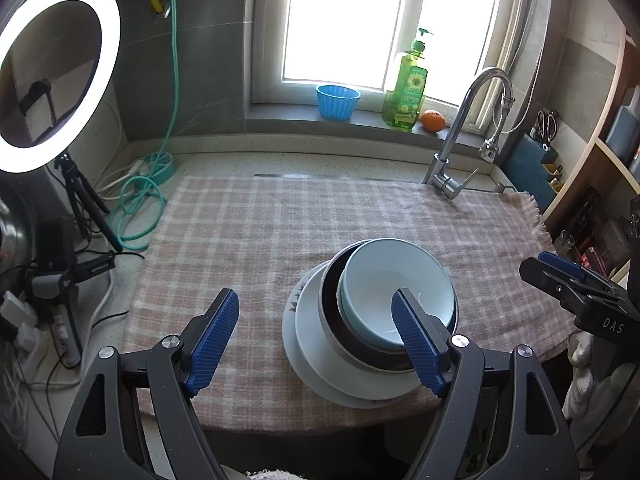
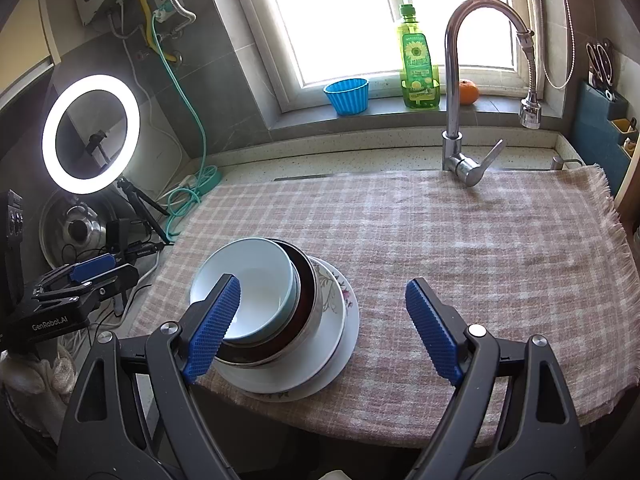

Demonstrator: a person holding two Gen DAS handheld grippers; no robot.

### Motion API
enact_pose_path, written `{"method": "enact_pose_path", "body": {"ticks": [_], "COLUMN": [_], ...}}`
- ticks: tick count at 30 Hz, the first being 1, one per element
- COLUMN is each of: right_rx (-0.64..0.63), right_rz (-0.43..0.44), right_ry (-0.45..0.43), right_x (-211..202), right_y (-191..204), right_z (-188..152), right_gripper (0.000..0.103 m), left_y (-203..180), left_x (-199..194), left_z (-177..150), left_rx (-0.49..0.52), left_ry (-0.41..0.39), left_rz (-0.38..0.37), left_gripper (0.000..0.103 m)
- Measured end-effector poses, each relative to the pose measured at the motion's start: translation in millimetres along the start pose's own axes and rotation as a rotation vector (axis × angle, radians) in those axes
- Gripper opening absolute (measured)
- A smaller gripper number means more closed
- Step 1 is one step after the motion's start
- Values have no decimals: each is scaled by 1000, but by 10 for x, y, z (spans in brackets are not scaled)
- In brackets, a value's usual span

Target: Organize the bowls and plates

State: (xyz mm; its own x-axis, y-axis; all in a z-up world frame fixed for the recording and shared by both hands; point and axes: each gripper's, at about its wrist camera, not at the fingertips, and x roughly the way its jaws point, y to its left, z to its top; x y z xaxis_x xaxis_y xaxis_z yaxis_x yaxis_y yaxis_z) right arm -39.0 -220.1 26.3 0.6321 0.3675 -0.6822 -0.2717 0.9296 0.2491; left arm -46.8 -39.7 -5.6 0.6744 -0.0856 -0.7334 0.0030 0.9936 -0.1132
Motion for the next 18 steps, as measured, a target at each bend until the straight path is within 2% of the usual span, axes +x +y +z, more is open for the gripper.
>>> {"method": "enact_pose_path", "body": {"ticks": [9, 14, 18], "right_rx": [1, -2, -4], "right_rz": [0, -3, -7], "right_ry": [18, 20, 26], "right_x": [57, 69, 99], "right_y": [-15, -14, -20], "right_z": [6, 2, -2], "right_gripper": [87, 87, 87], "left_y": [-11, 23, 5], "left_x": [-11, 46, -13], "left_z": [14, 26, 32], "left_rx": [5, -20, -7], "left_ry": [-27, 8, -30], "left_rz": [-13, -18, -14], "left_gripper": [79, 79, 79]}}
